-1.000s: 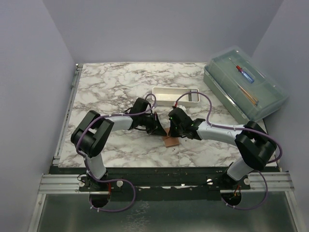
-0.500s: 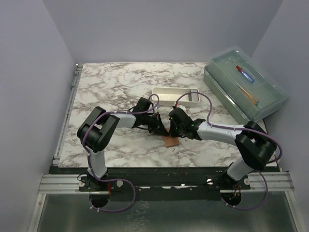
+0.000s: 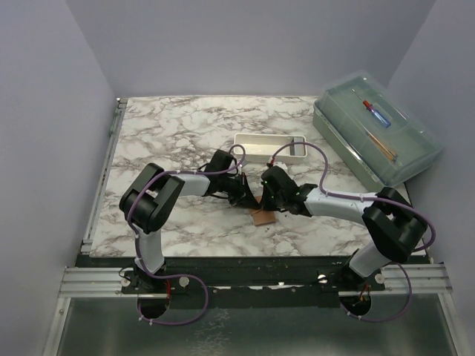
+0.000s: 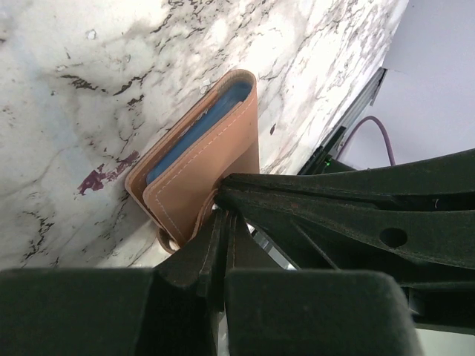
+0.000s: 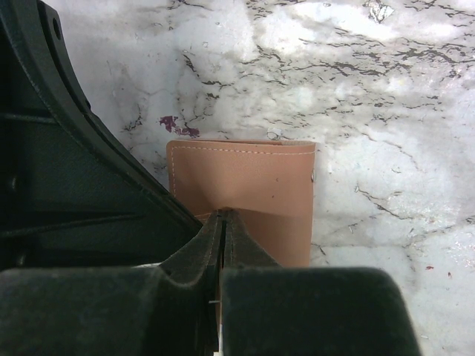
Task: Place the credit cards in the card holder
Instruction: Close the card holder at the center of the board.
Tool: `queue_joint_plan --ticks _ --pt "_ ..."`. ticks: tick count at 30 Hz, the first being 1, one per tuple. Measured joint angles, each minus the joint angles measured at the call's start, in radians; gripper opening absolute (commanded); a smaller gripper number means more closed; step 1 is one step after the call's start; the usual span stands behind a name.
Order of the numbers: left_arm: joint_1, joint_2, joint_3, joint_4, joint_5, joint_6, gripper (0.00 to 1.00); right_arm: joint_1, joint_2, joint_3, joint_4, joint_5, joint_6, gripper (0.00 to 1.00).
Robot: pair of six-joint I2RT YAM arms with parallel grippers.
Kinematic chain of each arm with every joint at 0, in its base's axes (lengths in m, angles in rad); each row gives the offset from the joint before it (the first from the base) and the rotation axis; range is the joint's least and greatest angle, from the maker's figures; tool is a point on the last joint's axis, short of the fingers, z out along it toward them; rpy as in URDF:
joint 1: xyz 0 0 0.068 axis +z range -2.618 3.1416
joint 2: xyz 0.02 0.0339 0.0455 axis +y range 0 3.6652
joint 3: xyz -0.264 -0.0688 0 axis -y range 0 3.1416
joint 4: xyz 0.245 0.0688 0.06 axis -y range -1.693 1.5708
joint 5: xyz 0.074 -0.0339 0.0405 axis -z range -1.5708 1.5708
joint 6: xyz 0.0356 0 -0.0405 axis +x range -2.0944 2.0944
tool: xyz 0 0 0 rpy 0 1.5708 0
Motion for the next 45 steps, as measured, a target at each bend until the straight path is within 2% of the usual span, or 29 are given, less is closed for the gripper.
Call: queue_joint_plan --ticks 18,24,35,38,42,45 --pt "-0.102 -0.065 -0.026 -0.053 -0.243 0.035 0.00 -0.019 -0.056 -0.085 0.067 -0.011 0.074 0.01" --pt "-0.122 -0.082 -0.042 -0.041 -0.295 0.035 0.00 -0.045 -0.060 -0.092 0.068 -0.045 0.135 0.06" --pt "-0.146 -0.084 -0.049 -0.013 -0.330 0.037 0.00 -0.158 -0.094 -0.158 0.110 -0.227 0.231 0.21" --pt "-0.148 -0.089 -0.055 -0.006 -0.337 0.037 0.00 -0.169 -0.096 -0.166 0.121 -0.249 0.238 0.10" --pt "-0.152 -0.093 -0.061 0.001 -0.345 0.042 0.00 -0.172 -0.096 -0.171 0.127 -0.261 0.244 0.02" --pt "-0.154 -0.094 -0.061 0.000 -0.349 0.043 0.00 -0.173 -0.097 -0.182 0.145 -0.264 0.243 0.00"
